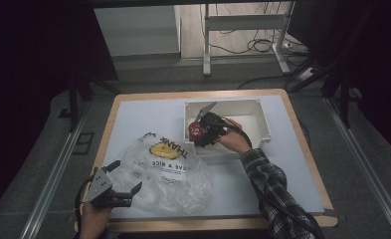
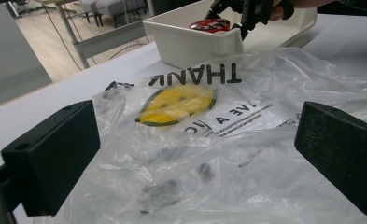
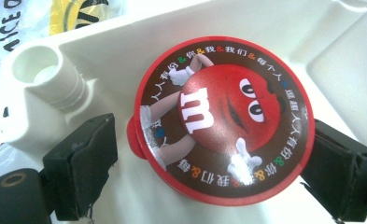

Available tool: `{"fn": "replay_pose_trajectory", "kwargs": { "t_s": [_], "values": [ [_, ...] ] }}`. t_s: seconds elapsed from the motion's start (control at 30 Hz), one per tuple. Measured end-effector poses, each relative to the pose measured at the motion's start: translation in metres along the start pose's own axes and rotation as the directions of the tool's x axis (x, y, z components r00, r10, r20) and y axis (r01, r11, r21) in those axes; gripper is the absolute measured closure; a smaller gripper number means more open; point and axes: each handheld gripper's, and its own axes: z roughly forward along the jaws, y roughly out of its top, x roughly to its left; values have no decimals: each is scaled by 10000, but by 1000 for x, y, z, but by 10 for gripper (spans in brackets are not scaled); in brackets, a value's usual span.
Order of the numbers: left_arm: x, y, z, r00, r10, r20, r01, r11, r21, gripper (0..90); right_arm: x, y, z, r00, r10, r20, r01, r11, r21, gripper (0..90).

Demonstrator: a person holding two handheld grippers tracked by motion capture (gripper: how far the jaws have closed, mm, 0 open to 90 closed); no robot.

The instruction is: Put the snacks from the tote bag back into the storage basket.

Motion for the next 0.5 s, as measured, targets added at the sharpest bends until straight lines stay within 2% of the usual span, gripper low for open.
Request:
{"fn": "replay_pose_trajectory", "kwargs": {
  "t_s": [0.5],
  "values": [
    [0,0,0,10000,-2,-2,2,10000,1,1,3,-9,-9,9997,222,114,-216,9985,-509,103]
  ]
}}
